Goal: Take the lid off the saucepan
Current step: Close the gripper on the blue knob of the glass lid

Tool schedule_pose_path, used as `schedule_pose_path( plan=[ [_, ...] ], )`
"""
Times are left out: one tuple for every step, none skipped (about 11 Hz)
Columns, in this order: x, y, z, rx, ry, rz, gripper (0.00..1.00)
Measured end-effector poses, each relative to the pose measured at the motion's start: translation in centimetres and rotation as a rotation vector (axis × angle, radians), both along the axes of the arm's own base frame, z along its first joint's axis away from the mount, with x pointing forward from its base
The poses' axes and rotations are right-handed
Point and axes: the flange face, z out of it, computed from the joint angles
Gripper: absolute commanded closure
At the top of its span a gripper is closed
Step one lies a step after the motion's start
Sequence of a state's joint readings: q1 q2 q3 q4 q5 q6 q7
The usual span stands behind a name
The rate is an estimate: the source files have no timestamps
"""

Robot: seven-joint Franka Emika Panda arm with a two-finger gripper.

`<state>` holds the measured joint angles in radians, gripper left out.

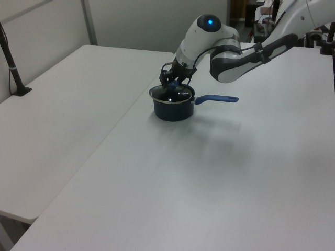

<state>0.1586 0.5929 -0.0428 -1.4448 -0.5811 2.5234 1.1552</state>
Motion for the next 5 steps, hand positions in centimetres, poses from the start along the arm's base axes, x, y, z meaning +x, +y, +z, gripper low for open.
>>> schedule_pose_path(
  plan=[
    [0.0, 0.0, 0.0, 0.0, 0.0, 0.0, 0.54],
    [0.0, 0.0, 0.0, 0.0, 0.0, 0.0, 0.54],
    [0.0, 0.0, 0.2, 0.0, -0.002, 0.0, 0.54],
    [0.0, -0.1, 0.6, 0.001, -0.009, -0.001, 0.54],
    [0.0, -0.2, 1.5, 0.001, -0.02, -0.001, 0.54]
  ],
)
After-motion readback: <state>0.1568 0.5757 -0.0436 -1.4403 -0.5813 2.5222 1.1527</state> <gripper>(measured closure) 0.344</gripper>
